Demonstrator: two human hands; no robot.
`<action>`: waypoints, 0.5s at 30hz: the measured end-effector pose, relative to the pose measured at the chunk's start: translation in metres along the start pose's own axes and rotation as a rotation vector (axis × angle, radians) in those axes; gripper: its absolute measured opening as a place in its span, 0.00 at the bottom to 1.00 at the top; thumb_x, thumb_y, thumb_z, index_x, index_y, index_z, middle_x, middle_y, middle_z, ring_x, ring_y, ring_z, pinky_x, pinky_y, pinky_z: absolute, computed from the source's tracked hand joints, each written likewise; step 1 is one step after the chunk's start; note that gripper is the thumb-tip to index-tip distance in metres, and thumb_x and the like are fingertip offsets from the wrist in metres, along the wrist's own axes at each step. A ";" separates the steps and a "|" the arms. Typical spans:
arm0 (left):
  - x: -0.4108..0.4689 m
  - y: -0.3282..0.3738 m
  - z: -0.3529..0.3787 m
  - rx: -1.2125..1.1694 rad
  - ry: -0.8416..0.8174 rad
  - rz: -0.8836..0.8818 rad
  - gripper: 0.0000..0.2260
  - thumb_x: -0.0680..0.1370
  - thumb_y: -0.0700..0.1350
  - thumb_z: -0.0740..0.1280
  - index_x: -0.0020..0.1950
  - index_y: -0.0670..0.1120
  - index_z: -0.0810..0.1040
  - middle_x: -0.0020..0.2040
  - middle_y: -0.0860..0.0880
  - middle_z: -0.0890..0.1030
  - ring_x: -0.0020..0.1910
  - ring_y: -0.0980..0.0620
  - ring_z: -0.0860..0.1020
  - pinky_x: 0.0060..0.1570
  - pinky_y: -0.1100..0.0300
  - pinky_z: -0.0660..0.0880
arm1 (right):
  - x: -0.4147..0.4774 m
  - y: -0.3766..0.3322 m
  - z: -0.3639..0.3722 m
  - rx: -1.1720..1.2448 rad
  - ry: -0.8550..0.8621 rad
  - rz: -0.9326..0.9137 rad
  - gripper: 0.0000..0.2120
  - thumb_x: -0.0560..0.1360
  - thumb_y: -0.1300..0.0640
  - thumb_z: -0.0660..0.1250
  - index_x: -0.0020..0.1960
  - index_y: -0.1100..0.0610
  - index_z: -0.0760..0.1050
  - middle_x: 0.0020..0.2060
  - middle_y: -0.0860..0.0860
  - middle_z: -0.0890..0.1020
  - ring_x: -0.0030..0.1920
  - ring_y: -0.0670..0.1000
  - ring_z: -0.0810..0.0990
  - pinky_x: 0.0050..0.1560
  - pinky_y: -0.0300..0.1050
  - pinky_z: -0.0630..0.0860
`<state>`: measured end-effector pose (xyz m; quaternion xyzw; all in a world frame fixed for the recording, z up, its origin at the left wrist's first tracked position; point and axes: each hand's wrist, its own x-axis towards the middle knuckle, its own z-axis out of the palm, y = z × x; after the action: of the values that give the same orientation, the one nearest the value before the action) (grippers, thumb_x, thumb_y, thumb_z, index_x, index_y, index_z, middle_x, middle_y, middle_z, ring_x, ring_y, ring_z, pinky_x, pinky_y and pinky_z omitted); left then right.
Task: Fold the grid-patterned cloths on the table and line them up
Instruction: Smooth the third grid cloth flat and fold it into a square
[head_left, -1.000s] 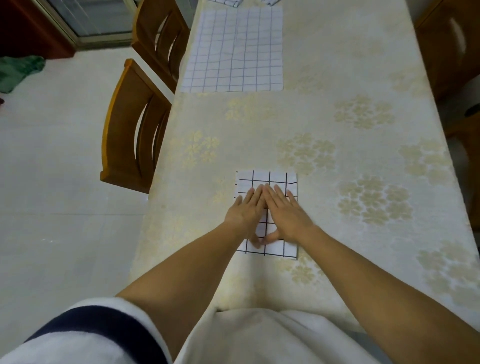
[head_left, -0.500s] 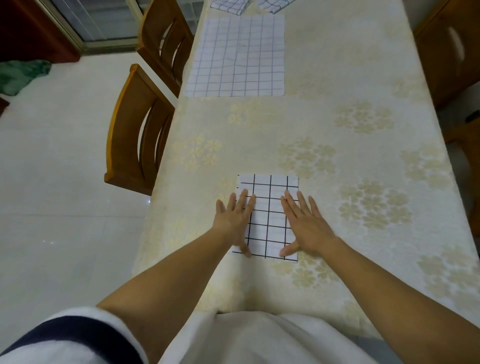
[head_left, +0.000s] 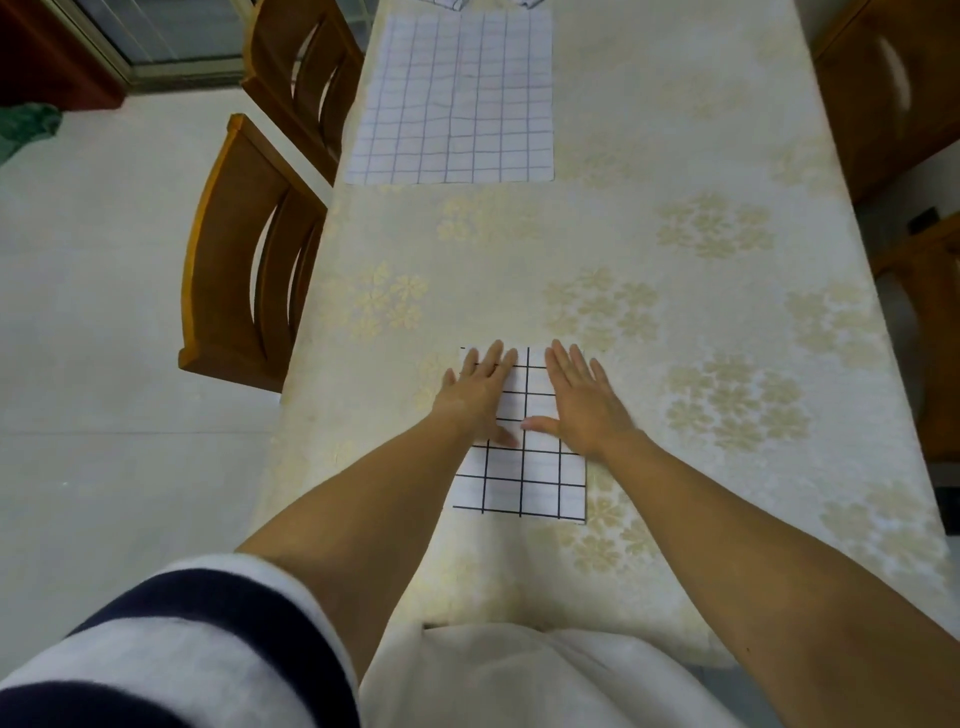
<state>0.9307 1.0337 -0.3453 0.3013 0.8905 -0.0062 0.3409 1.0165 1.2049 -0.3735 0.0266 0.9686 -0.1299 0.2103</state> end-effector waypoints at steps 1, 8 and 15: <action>-0.002 -0.004 -0.001 0.002 -0.007 -0.028 0.62 0.67 0.64 0.78 0.82 0.53 0.34 0.82 0.53 0.33 0.81 0.43 0.37 0.77 0.35 0.48 | -0.002 0.005 -0.001 -0.018 -0.002 0.020 0.53 0.72 0.24 0.52 0.79 0.56 0.32 0.78 0.51 0.32 0.78 0.53 0.32 0.79 0.55 0.38; -0.018 -0.027 -0.004 -0.019 -0.064 -0.187 0.69 0.59 0.70 0.79 0.79 0.58 0.29 0.80 0.57 0.29 0.81 0.46 0.34 0.70 0.22 0.51 | -0.019 0.040 -0.008 0.017 -0.032 0.148 0.54 0.68 0.22 0.46 0.79 0.56 0.31 0.78 0.51 0.32 0.78 0.51 0.32 0.78 0.57 0.38; -0.020 -0.009 -0.008 0.112 0.153 -0.069 0.49 0.75 0.72 0.63 0.82 0.55 0.36 0.82 0.51 0.35 0.82 0.43 0.40 0.78 0.38 0.44 | -0.051 0.006 0.010 0.406 0.463 0.400 0.24 0.76 0.39 0.68 0.62 0.57 0.75 0.58 0.54 0.77 0.60 0.58 0.75 0.59 0.51 0.71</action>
<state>0.9327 1.0171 -0.3289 0.2888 0.9220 -0.0445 0.2541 1.0678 1.2080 -0.3623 0.2855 0.9207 -0.2661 -0.0026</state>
